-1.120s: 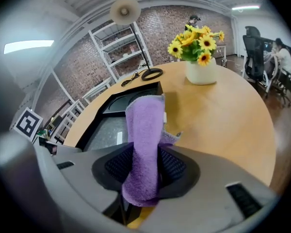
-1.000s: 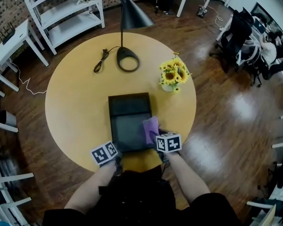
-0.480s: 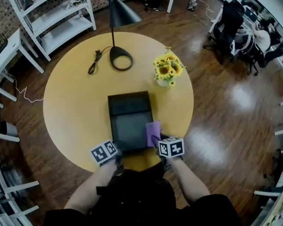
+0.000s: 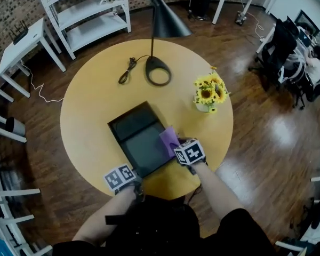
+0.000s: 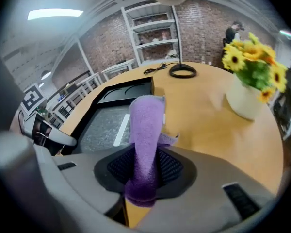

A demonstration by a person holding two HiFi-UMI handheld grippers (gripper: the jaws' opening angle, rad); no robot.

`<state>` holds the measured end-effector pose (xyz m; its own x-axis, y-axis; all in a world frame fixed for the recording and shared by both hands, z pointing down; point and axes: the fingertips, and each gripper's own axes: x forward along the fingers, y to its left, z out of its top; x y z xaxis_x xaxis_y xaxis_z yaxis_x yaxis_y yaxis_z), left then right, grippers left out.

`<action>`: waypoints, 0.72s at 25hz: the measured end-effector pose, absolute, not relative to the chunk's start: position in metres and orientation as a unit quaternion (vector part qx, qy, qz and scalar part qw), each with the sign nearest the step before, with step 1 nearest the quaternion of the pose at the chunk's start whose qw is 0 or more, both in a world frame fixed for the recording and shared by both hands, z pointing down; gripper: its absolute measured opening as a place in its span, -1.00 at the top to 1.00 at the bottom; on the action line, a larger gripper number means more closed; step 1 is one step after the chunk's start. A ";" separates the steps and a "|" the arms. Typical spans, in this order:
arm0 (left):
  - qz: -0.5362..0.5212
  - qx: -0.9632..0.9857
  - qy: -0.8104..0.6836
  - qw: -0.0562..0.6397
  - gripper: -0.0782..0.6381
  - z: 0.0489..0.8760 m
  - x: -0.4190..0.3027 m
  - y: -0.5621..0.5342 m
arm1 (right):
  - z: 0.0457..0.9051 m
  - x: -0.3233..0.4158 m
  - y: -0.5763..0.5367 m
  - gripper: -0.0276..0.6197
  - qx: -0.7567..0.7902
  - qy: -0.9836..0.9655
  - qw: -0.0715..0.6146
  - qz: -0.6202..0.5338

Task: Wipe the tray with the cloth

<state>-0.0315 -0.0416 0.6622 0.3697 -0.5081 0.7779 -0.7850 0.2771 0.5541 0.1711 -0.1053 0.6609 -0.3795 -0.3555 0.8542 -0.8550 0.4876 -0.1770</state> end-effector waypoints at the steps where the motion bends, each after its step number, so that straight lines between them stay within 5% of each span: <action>1: 0.106 0.574 -0.559 0.589 0.56 0.663 -0.033 -0.041 | 0.660 0.165 -0.115 0.56 0.375 -0.777 0.404 0.304; 18: -0.179 0.352 -0.619 0.679 0.51 0.676 0.021 -0.012 | 0.648 0.089 -0.205 0.54 0.179 -0.854 0.487 0.051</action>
